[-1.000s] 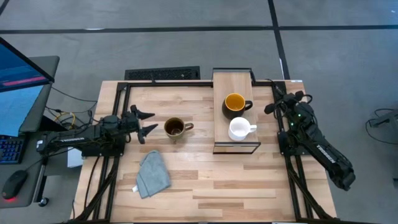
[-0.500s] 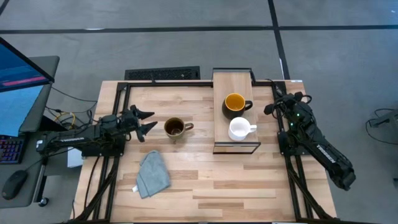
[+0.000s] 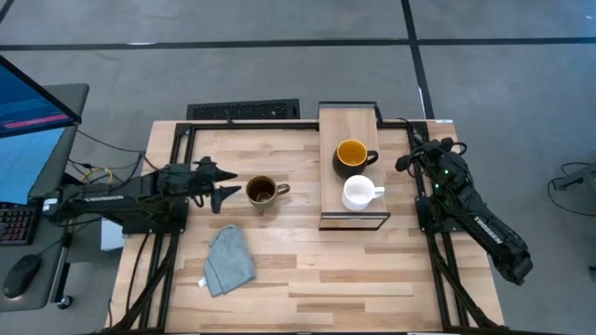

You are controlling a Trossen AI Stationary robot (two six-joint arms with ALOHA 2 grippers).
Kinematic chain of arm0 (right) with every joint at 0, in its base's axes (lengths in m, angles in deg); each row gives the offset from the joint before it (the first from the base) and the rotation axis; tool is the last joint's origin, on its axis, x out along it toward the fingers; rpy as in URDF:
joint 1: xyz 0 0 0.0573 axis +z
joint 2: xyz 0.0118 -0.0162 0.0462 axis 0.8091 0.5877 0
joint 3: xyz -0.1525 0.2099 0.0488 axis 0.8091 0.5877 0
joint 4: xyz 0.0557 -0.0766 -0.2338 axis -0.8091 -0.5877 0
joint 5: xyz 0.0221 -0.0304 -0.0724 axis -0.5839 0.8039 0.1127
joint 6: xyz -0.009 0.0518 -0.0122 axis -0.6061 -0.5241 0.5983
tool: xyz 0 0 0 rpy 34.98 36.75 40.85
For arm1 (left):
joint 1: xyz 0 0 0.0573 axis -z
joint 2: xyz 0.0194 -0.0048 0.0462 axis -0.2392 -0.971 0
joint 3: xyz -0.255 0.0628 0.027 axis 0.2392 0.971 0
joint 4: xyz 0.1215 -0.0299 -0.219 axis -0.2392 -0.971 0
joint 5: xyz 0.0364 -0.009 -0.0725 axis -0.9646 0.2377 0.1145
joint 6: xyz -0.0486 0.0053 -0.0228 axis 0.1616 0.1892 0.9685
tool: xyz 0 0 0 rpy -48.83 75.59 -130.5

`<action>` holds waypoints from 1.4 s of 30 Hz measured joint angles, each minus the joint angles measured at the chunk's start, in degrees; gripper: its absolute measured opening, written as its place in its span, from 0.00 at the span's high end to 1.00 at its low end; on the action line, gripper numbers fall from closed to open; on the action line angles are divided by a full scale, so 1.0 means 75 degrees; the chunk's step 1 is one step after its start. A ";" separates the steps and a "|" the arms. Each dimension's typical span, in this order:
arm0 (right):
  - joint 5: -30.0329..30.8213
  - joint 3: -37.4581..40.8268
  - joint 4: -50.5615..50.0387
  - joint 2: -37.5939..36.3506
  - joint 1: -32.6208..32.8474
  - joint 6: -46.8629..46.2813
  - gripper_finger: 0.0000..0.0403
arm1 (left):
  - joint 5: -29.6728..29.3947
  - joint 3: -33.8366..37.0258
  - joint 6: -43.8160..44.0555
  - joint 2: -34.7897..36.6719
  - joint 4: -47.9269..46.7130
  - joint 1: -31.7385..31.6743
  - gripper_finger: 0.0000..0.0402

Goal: Stack small to large cups/mugs on shelf
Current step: Put the brown mug on the shelf

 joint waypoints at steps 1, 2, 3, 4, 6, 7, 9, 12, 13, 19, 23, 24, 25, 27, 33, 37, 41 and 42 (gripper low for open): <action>-0.0001 0.0000 0.0000 0.0000 0.0000 0.0000 0.94 | 0.0000 -0.0132 0.0078 -0.0187 -0.0110 0.0000 0.45; -0.0001 -0.0001 0.0000 0.0000 0.0000 -0.0001 0.94 | 0.0000 -0.0272 0.0177 -0.0367 -0.0235 0.0001 0.45; -0.0001 0.0000 -0.0003 0.0000 0.0000 -0.0001 0.94 | 0.0003 -0.0397 0.0258 -0.0544 -0.0327 0.0000 0.45; -0.0001 0.0000 -0.0003 0.0000 0.0000 -0.0005 0.94 | 0.0003 -0.0518 0.0315 -0.0716 -0.0426 0.0000 0.45; -0.0001 0.0000 -0.0003 0.0000 0.0000 -0.0086 0.94 | 0.0003 -0.0754 0.0341 -0.1043 -0.0570 0.0000 0.45; -0.0001 0.0000 -0.0003 0.0000 0.0000 -0.0120 0.94 | 0.0000 -0.0890 0.0335 -0.1205 -0.0651 0.0000 0.45; -0.0001 0.0000 -0.0004 0.0000 0.0000 -0.0121 0.94 | -0.0003 -0.1159 0.0272 -0.1529 -0.0827 0.0000 0.45; -0.0004 0.0000 -0.0006 0.0000 0.0000 -0.0124 0.94 | -0.0006 -0.1571 0.0145 -0.2016 -0.1083 -0.0035 0.45; -0.0004 0.0000 -0.0006 0.0000 0.0000 -0.0124 0.94 | -0.0006 -0.1709 0.0141 -0.2178 -0.1184 -0.0069 0.45; -0.0006 0.0000 -0.0008 0.0000 0.0000 -0.0124 0.93 | -0.0012 -0.2378 0.0169 -0.3283 -0.2120 -0.0468 0.45; -0.0007 0.0000 -0.0009 0.0000 0.0000 -0.0124 0.94 | 0.0158 -0.2715 0.0229 -0.4089 -0.2387 -0.0828 0.45; -0.0007 0.0000 -0.0009 0.0000 0.0000 -0.0124 0.94 | 0.0319 -0.2791 0.0177 -0.4281 -0.2386 -0.0916 0.45; -0.0007 0.0000 -0.0009 0.0000 0.0000 -0.0124 0.94 | 0.0492 -0.2863 0.0097 -0.4459 -0.2392 -0.1002 0.45; -0.0007 0.0000 -0.0009 0.0000 0.0000 -0.0124 0.94 | 0.0811 -0.3039 -0.0095 -0.4809 -0.2416 -0.1147 0.45; -0.0010 0.0000 -0.0012 0.0000 0.0000 -0.0124 0.93 | 0.1177 -0.3551 -0.0250 -0.5673 -0.2699 -0.1456 0.45; -0.0010 -0.0001 -0.0012 0.0000 0.0000 -0.0124 0.94 | 0.1172 -0.3830 -0.0253 -0.6141 -0.3071 -0.1551 0.45; -0.0012 0.0000 -0.0013 0.0000 0.0000 -0.0124 0.94 | 0.1172 -0.3978 -0.0253 -0.6492 -0.3193 -0.1559 0.45; -0.0013 0.0000 -0.0012 0.0000 0.0003 -0.0124 0.94 | 0.1172 -0.4005 -0.0253 -0.6560 -0.3214 -0.1559 0.45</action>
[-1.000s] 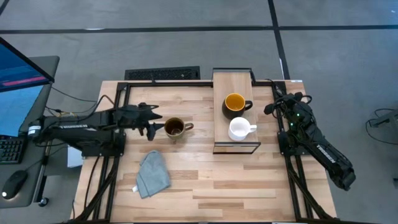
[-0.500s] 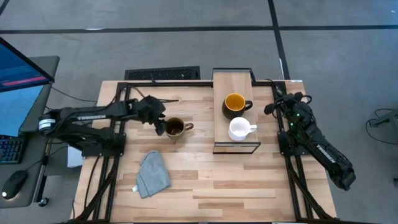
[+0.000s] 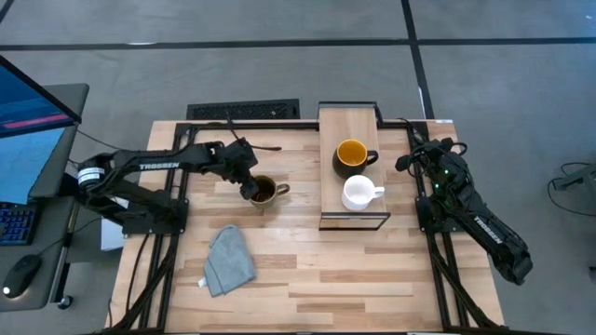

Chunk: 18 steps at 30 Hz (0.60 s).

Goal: Stack small to large cups/mugs on shelf
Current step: Put the brown mug on the shelf

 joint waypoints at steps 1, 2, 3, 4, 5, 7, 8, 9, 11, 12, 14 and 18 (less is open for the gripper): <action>0.0003 0.0000 -0.0003 0.0000 -0.0003 0.0000 0.94 | 0.0003 -0.0005 0.0006 -0.0048 0.0007 0.0000 0.45; 0.0000 0.0000 -0.0003 0.0000 -0.0003 0.0000 0.94 | -0.0003 -0.0005 0.0022 -0.0098 -0.0004 0.0000 0.45; 0.0000 0.0000 -0.0001 0.0000 -0.0003 0.0000 0.94 | -0.0012 -0.0005 0.0039 -0.0145 -0.0015 0.0000 0.45; 0.0000 0.0000 -0.0003 0.0000 0.0000 0.0000 0.93 | -0.0012 -0.0003 0.0076 -0.0171 -0.0043 0.0000 0.45; 0.0000 0.0000 -0.0003 0.0000 -0.0002 0.0000 0.93 | -0.0015 -0.0002 0.0090 -0.0171 -0.0100 0.0000 0.45; 0.0000 0.0000 -0.0003 0.0000 -0.0002 0.0000 0.94 | -0.0018 -0.0002 0.0093 -0.0195 -0.0118 0.0000 0.45; 0.0000 0.0000 -0.0003 0.0000 0.0000 0.0000 0.94 | -0.0012 -0.0002 0.0093 -0.0205 -0.0115 0.0000 0.45; 0.0000 0.0000 -0.0003 0.0000 -0.0003 0.0000 0.94 | -0.0015 -0.0002 0.0094 -0.0205 -0.0136 0.0000 0.45; 0.0000 0.0000 -0.0003 0.0038 -0.0003 0.0006 0.94 | 0.0000 -0.0002 0.0181 -0.0205 -0.0159 0.0000 0.45; 0.0000 0.0000 -0.0004 0.0045 0.0000 0.0009 0.94 | 0.0004 -0.0002 0.0233 -0.0205 -0.0157 0.0000 0.45; 0.0000 0.0000 -0.0003 0.0092 0.0000 0.0009 0.94 | 0.0005 0.0001 0.0457 -0.0208 -0.0147 0.0000 0.45; 0.0002 0.0000 -0.0003 0.0230 0.0000 0.0039 0.94 | 0.0012 0.0004 0.0596 -0.0211 -0.0144 0.0000 0.45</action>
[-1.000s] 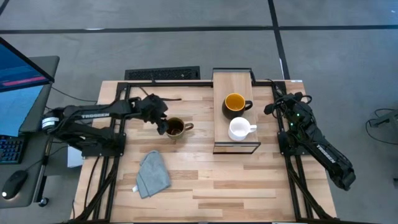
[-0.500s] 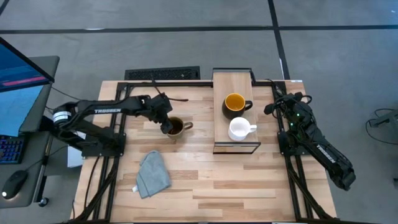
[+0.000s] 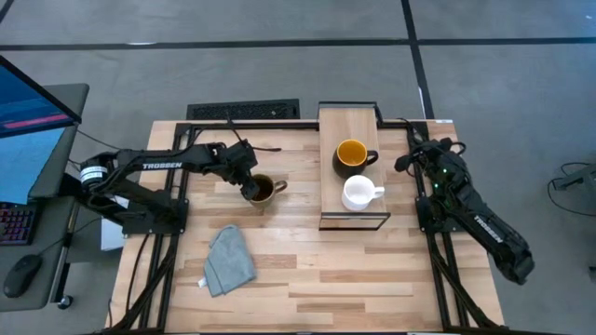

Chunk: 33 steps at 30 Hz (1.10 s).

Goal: Stack small to large cups/mugs on shelf
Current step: Put the brown mug on the shelf

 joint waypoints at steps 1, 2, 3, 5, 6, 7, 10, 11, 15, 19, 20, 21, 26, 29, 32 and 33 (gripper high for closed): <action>-0.0002 0.0000 0.0000 0.0037 0.0000 0.0012 0.93 | 0.0000 0.0000 -0.0085 0.0000 0.0013 0.0000 0.45; 0.0000 0.0000 0.0000 0.0081 0.0000 0.0018 0.93 | 0.0000 0.0000 -0.0161 0.0000 0.0033 0.0000 0.45; -0.0002 0.0000 0.0000 0.0136 0.0000 0.0022 0.93 | 0.0000 0.0002 -0.0209 0.0000 0.0059 0.0000 0.45; 0.0001 0.0000 0.0003 0.0224 0.0000 0.0022 0.94 | -0.0004 0.0006 -0.0329 0.0000 0.0147 0.0000 0.46; 0.0001 0.0000 0.0009 0.0264 0.0000 0.0022 0.94 | -0.0007 0.0009 -0.0387 0.0000 0.0206 0.0000 0.47; -0.0001 0.0000 0.0011 0.0282 0.0000 0.0022 0.94 | -0.0019 0.0009 -0.0429 0.0000 0.0271 0.0000 0.48; 0.0004 0.0000 0.0020 0.0314 0.0000 0.0022 0.94 | -0.0041 0.0009 -0.0561 0.0000 0.0497 0.0000 0.54; 0.0004 0.0000 0.0023 0.0309 0.0000 0.0022 0.94 | -0.0041 0.0009 -0.0561 0.0000 0.0576 0.0000 0.57; 0.0004 0.0000 0.0031 0.0309 0.0000 0.0022 0.94 | -0.0047 0.0009 -0.0544 0.0000 0.0837 0.0000 0.68; 0.0004 0.0000 0.0041 0.0309 0.0000 0.0022 0.94 | -0.0034 0.0009 -0.0562 0.0000 0.1040 0.0002 0.81; 0.0004 0.0000 0.0041 0.0309 0.0000 0.0022 0.94 | -0.0025 0.0011 -0.0592 0.0000 0.1041 0.0000 0.84; 0.0004 0.0000 0.0041 0.0309 0.0000 0.0022 0.94 | -0.0035 0.0012 -0.0573 0.0000 0.1053 0.0000 0.88; 0.0004 0.0000 0.0045 0.0309 0.0000 0.0022 0.94 | -0.0044 0.0017 -0.0561 -0.0012 0.1071 0.0000 0.95; 0.0004 0.0000 0.0047 0.0307 0.0000 0.0022 0.94 | -0.0047 0.0017 -0.0561 -0.0012 0.1086 0.0007 0.94; 0.0004 0.0003 0.0049 0.0307 0.0000 0.0022 0.94 | -0.0038 0.0017 -0.0557 -0.0061 0.1135 0.0009 0.94; 0.0004 0.0003 0.0050 0.0309 0.0000 0.0022 0.94 | -0.0035 0.0017 -0.0555 -0.0064 0.1139 0.0009 0.94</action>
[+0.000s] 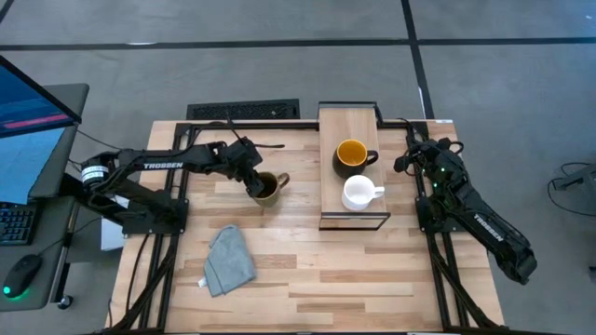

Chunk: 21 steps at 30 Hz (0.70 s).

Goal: Stack small to large cups/mugs on shelf
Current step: Put the brown mug on the shelf

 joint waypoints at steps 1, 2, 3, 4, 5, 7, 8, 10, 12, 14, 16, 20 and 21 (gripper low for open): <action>0.0000 0.0000 0.0000 0.0000 0.0000 0.0000 0.94 | 0.0000 0.0000 -0.0006 0.0000 -0.0001 0.0000 0.94; 0.0000 0.0000 0.0000 -0.0001 0.0000 0.0000 0.93 | 0.0000 0.0000 -0.0041 0.0000 0.0008 0.0000 0.94; 0.0000 0.0000 -0.0002 -0.0002 0.0000 0.0000 0.93 | 0.0003 0.0000 -0.0064 0.0000 0.0017 0.0000 0.94; 0.0000 0.0000 0.0000 -0.0002 0.0000 0.0000 0.93 | 0.0003 0.0000 -0.0068 0.0000 0.0023 0.0002 0.94; 0.0000 0.0000 0.0000 -0.0002 0.0000 0.0000 0.93 | 0.0003 0.0000 -0.0057 0.0000 0.0028 0.0003 0.94; 0.0000 0.0000 0.0000 -0.0002 0.0000 0.0000 0.93 | 0.0003 0.0000 -0.0036 -0.0003 0.0032 0.0003 0.94; 0.0000 0.0000 0.0000 -0.0002 0.0000 0.0000 0.93 | 0.0003 0.0000 -0.0041 -0.0003 0.0032 0.0003 0.94; 0.0000 0.0000 0.0000 -0.0002 0.0000 0.0000 0.93 | 0.0003 0.0000 -0.0072 -0.0003 0.0038 0.0003 0.94; 0.0000 0.0000 0.0000 -0.0002 0.0000 0.0000 0.93 | 0.0001 0.0000 -0.0070 -0.0003 0.0040 0.0003 0.94; 0.0000 0.0000 0.0000 -0.0002 0.0000 0.0000 0.93 | 0.0000 0.0000 -0.0070 -0.0003 0.0044 0.0003 0.94; 0.0000 0.0000 0.0000 -0.0002 0.0000 0.0000 0.93 | 0.0000 0.0000 -0.0069 -0.0003 0.0044 0.0003 0.94; 0.0000 0.0000 0.0000 -0.0002 0.0000 0.0000 0.93 | 0.0000 0.0000 -0.0035 -0.0003 0.0046 0.0003 0.94; 0.0000 0.0000 0.0000 -0.0002 0.0000 0.0000 0.93 | -0.0005 0.0000 -0.0032 -0.0003 0.0049 0.0003 0.94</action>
